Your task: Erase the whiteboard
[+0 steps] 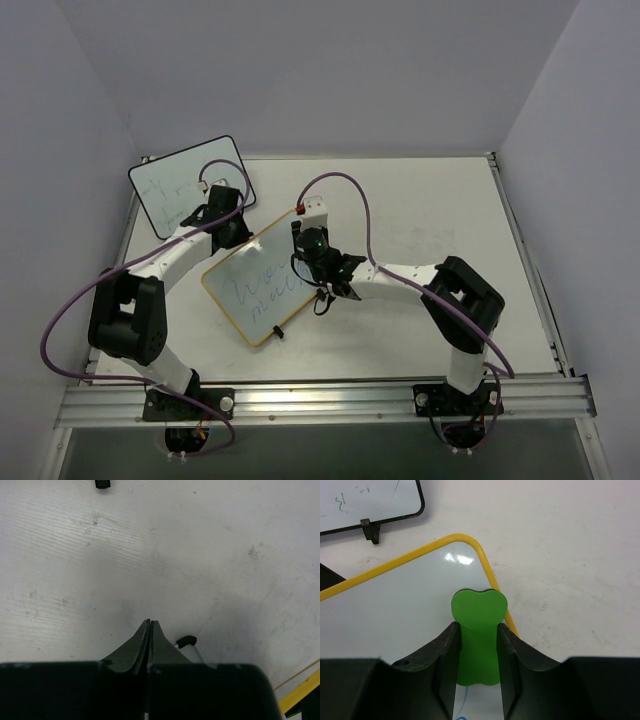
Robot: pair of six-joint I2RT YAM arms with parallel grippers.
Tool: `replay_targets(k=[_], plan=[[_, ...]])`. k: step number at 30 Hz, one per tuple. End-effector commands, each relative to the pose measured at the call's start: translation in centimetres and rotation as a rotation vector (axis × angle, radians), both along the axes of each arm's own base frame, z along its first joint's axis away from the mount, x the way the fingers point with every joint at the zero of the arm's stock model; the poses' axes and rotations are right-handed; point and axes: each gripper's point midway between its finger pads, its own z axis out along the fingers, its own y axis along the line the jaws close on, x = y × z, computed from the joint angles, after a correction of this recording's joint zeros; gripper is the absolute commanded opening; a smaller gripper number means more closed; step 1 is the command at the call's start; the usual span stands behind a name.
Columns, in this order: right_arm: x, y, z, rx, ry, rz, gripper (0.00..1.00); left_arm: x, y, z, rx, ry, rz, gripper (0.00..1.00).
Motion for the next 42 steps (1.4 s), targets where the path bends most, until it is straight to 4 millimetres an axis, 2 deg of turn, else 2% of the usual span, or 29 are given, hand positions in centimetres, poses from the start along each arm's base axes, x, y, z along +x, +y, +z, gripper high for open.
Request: replay_targets(k=[1,12,17,24,28,30,35,37,42], plan=[[0.0,-2.1,-0.3,-0.040,0.013,-0.053,0.11,0.0,-0.9,0.8,-0.018,-0.027,-0.033,0.02],[0.1,-2.7,-0.1,-0.032,0.010,-0.067,0.11,-0.1,-0.9,0.8,-0.016,-0.026,-0.033,0.02],[-0.4,-2.1,0.0,0.004,0.014,-0.036,0.10,0.0,-0.9,0.8,-0.019,-0.026,-0.033,0.02],[-2.5,0.7,-0.4,0.034,0.003,0.039,0.10,-0.1,-1.1,0.6,-0.018,-0.028,-0.035,0.02],[-4.8,4.1,0.0,0.040,-0.015,0.114,0.10,-0.2,-1.1,0.5,-0.020,-0.026,-0.036,0.02],[-5.3,5.3,0.0,0.041,-0.015,0.138,0.10,-0.2,-1.1,0.5,-0.021,-0.026,-0.035,0.02],[-6.9,7.5,-0.2,0.037,-0.014,0.186,0.10,-0.2,-1.1,0.6,-0.020,-0.028,-0.034,0.02],[-7.0,7.6,-0.4,0.033,-0.011,0.184,0.10,-0.2,-1.2,0.6,-0.022,-0.030,-0.035,0.02],[-5.5,5.3,-0.9,0.011,-0.012,0.114,0.10,-0.2,-1.2,0.7,-0.023,-0.035,-0.036,0.02]])
